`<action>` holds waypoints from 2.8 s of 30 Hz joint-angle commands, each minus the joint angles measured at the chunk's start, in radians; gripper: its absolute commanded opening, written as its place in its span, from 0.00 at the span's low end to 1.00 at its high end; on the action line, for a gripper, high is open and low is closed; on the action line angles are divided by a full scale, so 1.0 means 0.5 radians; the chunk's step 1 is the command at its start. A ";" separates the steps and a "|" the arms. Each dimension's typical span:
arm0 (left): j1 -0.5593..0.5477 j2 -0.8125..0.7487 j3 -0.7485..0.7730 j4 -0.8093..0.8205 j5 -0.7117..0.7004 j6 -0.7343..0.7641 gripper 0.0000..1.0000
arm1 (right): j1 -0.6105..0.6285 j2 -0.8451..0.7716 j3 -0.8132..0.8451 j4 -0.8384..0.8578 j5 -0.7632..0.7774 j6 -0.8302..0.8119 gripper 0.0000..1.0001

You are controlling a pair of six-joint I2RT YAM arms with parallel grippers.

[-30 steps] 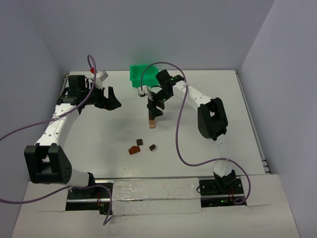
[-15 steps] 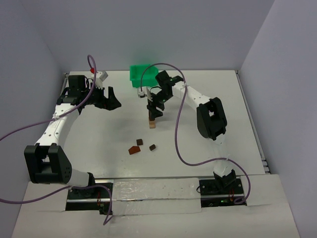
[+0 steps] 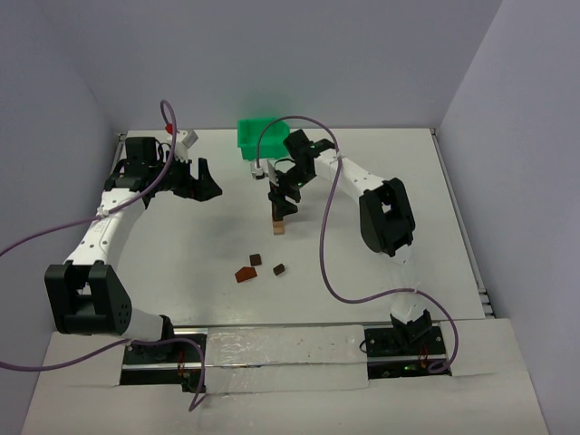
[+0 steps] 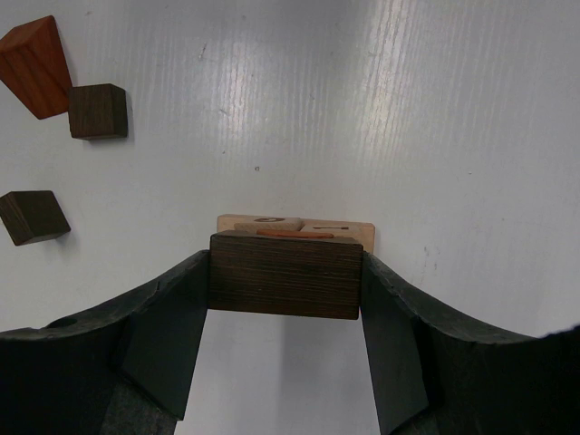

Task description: Build the wood block tower

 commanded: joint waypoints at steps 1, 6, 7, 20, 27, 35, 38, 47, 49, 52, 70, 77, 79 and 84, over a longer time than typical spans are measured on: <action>-0.013 -0.003 0.097 0.036 0.042 0.017 0.99 | 0.015 0.037 0.022 0.004 -0.014 0.004 0.49; -0.013 -0.005 0.096 0.036 0.044 0.018 0.99 | 0.017 0.037 0.021 0.018 -0.011 0.015 0.50; -0.013 -0.002 0.096 0.033 0.047 0.018 0.99 | 0.017 0.037 0.019 0.021 -0.011 0.015 0.50; -0.013 -0.005 0.099 0.030 0.050 0.021 0.99 | 0.017 0.043 0.018 0.054 -0.008 0.021 0.52; -0.013 -0.005 0.099 0.033 0.053 0.021 0.99 | 0.017 0.043 0.022 0.058 0.001 0.024 0.54; -0.013 -0.002 0.102 0.030 0.053 0.021 0.99 | 0.014 0.043 0.015 0.073 0.001 0.027 0.59; -0.013 0.001 0.102 0.030 0.050 0.024 0.99 | 0.020 0.043 0.013 0.073 0.001 0.027 0.63; -0.013 0.004 0.102 0.028 0.050 0.023 0.99 | 0.020 0.043 0.008 0.074 0.006 0.026 0.75; -0.013 0.004 0.101 0.030 0.053 0.021 0.99 | 0.020 0.043 0.009 0.075 0.007 0.027 0.77; -0.013 0.004 0.100 0.028 0.053 0.023 0.99 | 0.019 0.040 0.006 0.073 0.006 0.023 0.84; -0.013 -0.027 0.078 0.048 0.035 0.016 0.99 | 0.017 -0.070 -0.013 0.065 0.014 0.010 1.00; -0.013 -0.046 0.074 0.052 0.034 0.010 0.99 | 0.020 -0.121 -0.015 0.094 0.065 0.033 1.00; -0.013 -0.049 0.073 0.054 0.031 0.012 0.99 | 0.019 -0.126 -0.015 0.100 0.074 0.038 1.00; -0.013 -0.057 0.066 0.054 0.026 0.015 0.99 | 0.020 -0.139 -0.014 0.101 0.091 0.028 1.00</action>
